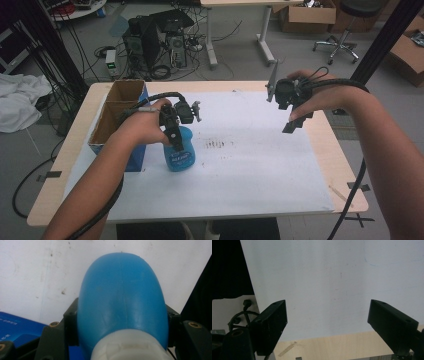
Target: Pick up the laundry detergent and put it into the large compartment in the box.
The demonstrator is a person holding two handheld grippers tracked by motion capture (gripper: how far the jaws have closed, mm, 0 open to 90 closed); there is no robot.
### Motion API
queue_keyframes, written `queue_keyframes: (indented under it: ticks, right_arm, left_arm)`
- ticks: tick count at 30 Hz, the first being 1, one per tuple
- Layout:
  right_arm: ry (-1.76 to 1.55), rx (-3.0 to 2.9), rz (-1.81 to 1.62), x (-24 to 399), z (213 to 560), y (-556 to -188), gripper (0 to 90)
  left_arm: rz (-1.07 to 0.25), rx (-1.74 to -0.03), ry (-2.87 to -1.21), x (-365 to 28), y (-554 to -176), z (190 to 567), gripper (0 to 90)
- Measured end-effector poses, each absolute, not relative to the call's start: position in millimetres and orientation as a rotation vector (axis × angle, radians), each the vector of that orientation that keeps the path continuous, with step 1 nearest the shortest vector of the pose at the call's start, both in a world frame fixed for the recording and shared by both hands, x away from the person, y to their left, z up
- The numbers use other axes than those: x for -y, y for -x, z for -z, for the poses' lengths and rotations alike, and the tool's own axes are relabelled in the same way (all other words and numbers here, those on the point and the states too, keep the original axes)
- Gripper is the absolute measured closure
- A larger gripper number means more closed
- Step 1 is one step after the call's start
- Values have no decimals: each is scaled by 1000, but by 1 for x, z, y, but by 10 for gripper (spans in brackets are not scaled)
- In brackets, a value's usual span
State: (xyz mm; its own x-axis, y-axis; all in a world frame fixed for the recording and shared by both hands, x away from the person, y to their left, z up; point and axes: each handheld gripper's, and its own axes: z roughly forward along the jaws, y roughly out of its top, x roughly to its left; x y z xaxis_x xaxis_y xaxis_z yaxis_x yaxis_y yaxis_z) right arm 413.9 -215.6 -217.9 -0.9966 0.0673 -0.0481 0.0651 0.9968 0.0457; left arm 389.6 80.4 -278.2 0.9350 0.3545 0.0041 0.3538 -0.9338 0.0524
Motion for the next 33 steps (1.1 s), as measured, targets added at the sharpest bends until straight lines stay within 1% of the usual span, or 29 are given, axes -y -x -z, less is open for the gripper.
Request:
queue_keyframes:
  ticks: [11, 16, 22, 23, 25, 26, 27, 31, 32, 33]
  right_arm:
    - [-83, -3093, -59, 211, 219, -411, 160]
    - [-76, -3092, -63, 209, 219, -410, 160]
    - [-74, -3091, -67, 209, 219, -411, 160]
    - [-74, -3091, -67, 209, 219, -411, 160]
    - [-69, -3093, -70, 208, 219, -411, 160]
    - [-69, -3093, -70, 208, 219, -411, 160]
    - [-67, -3094, -69, 208, 220, -412, 160]
    - [-64, -3095, -68, 206, 221, -412, 160]
    - [-59, -3096, -69, 205, 221, -412, 160]
    - [-59, -3096, -72, 204, 221, -412, 160]
  left_arm:
    - [-60, -722, -2976, -82, -389, 234, 380]
    - [-12, -839, -2942, -87, -393, 214, 380]
    - [12, -983, -2896, -94, -399, 191, 380]
    - [12, -983, -2896, -94, -399, 191, 380]
    - [23, -1076, -2860, -99, -402, 180, 380]
    - [23, -1076, -2860, -99, -402, 180, 380]
    - [25, -1149, -2833, -103, -405, 172, 380]
    - [4, -1252, -2791, -111, -408, 158, 380]
    - [4, -1252, -2791, -111, -408, 158, 380]
    - [-2, -1298, -2777, -115, -410, 152, 380]
